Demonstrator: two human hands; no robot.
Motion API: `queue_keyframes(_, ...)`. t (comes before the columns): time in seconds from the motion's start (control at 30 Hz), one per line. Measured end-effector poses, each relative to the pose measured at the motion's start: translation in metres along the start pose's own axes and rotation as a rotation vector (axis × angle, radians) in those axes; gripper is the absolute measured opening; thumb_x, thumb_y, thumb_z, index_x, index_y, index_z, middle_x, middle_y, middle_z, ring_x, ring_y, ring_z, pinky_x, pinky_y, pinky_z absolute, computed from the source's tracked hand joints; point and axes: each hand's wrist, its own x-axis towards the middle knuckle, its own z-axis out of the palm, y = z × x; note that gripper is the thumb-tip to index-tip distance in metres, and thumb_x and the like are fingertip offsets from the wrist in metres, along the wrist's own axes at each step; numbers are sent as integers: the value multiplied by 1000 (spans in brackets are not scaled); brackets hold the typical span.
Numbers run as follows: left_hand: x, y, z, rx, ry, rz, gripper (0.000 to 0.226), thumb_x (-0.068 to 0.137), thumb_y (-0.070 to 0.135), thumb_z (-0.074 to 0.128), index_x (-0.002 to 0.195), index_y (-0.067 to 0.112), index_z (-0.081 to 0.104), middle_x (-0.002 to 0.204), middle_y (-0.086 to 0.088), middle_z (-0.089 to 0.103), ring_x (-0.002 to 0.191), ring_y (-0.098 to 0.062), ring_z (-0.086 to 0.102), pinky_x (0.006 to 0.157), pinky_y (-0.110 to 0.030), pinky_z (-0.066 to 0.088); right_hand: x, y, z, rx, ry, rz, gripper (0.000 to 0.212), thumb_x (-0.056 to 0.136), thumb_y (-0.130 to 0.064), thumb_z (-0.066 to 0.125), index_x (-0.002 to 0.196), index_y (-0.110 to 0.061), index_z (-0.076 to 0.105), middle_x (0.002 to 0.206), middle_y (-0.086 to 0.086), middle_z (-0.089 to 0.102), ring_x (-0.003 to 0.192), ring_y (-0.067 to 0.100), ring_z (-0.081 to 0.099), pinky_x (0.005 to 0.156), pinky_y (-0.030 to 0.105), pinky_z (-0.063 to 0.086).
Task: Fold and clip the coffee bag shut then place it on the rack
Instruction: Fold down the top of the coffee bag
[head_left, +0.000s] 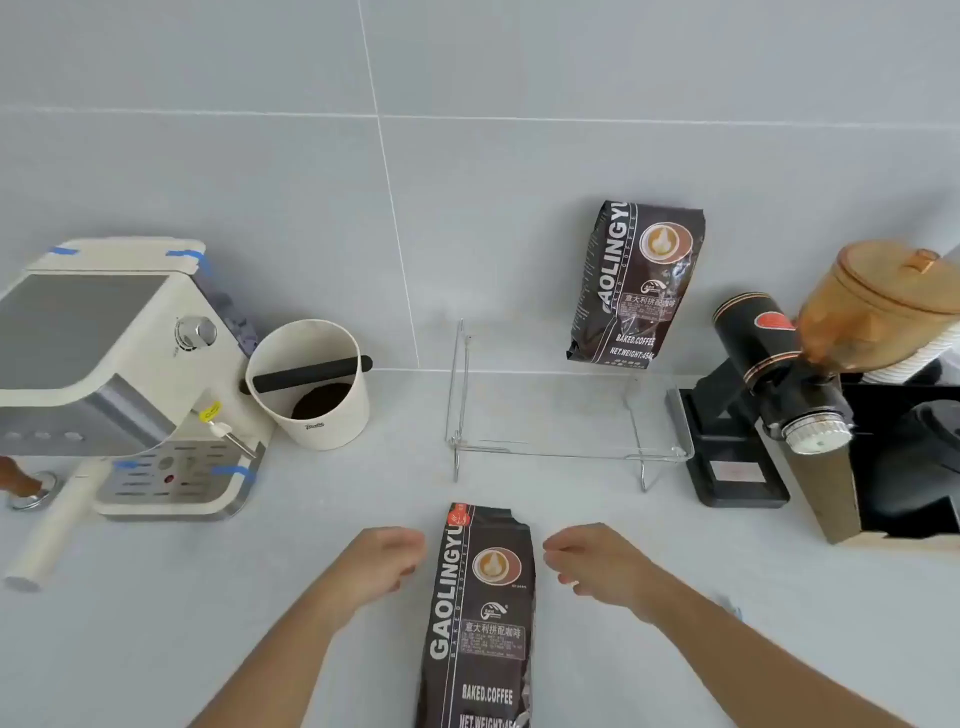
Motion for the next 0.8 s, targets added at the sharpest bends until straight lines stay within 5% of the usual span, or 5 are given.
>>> queue_keyframes(0.13,5,-2,18,-172,-3,-35,15,85,24,62,83,13,72,85,-10,68,76,-19,56,71,-28,44,9,8,21,23,50,-9,38,82,-27,60,94,9,58,77,5,48,72,18,43,68,30,36)
queue_keyframes(0.23,9,3,31,-240,-36,-50,25,83,24,62,91,3,74,94,-17,77,77,-21,65,80,-32,52,18,9,28,102,72,30,23,83,-30,59,78,-9,66,72,1,51,69,18,44,68,30,37)
queue_keyframes(0.53,23,11,48,-222,28,-70,24,85,24,65,92,2,73,89,-16,79,82,-32,74,84,-43,56,34,3,37,315,70,105,19,83,-18,64,64,-17,64,68,5,60,66,21,50,67,33,42)
queue_keyframes(0.67,20,11,51,-292,69,-68,16,88,18,64,85,3,66,92,-24,76,72,-29,71,69,-38,57,28,0,36,426,26,71,9,89,-10,63,84,-9,70,80,7,69,69,18,63,64,26,51)
queue_keyframes(0.8,6,14,52,-418,85,-51,11,90,14,63,84,5,66,82,-20,77,67,-30,72,63,-37,58,18,-5,41,416,107,12,24,88,-11,65,65,-18,70,57,-7,65,56,11,54,61,26,41)
